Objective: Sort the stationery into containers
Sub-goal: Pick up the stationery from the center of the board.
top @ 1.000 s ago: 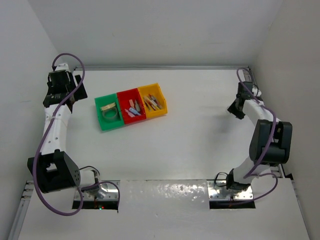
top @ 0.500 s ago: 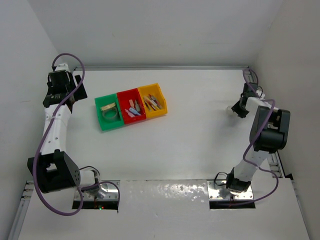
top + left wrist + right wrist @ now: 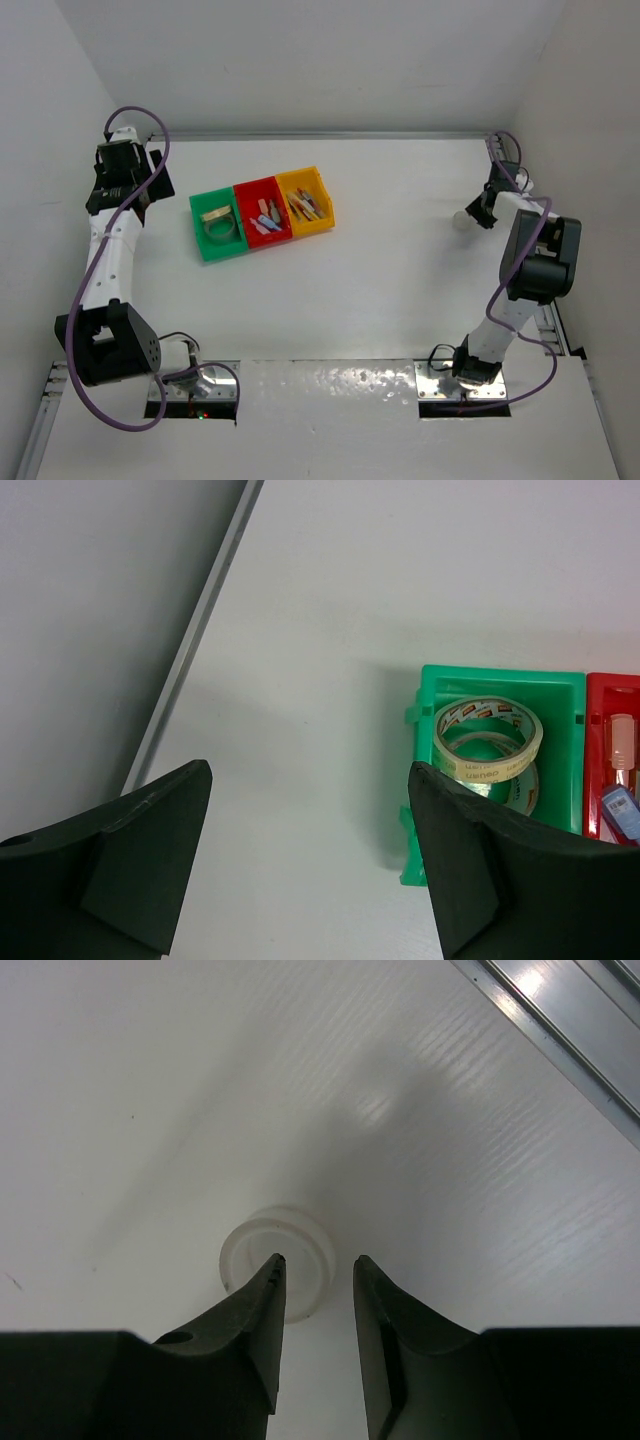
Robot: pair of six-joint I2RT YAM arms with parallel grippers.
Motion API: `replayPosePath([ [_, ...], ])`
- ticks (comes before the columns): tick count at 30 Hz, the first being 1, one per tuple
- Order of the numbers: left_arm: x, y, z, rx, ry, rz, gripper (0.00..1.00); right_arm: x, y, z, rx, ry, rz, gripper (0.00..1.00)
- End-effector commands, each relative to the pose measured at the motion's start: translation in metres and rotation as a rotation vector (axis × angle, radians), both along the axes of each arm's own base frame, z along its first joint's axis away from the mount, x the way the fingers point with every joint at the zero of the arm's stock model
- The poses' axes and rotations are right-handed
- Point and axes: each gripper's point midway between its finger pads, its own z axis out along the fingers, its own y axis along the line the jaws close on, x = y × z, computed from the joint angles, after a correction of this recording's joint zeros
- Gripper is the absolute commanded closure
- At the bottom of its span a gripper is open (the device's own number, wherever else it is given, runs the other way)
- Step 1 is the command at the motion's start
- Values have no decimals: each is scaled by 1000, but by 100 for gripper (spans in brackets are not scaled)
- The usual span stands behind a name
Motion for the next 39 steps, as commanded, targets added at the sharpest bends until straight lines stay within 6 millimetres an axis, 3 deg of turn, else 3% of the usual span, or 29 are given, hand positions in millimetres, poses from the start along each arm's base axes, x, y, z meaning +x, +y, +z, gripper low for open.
replayPosePath([
  [1,4,0,15,13,-46,-9,22,17,0,15,7,-69,0,67],
  [10,1,0,17,13,-52,-10,22,4,11,8,1,-45,-19,63],
  [18,1,-2,22,14,-70,-15,22,13,30,30,-70,-119,0,63],
  [25,0,-3,21,11,-69,-16,22,13,23,37,-68,-261,-197,63],
  [39,1,2,16,23,-47,-2,22,3,14,-1,-54,-170,-302,64],
])
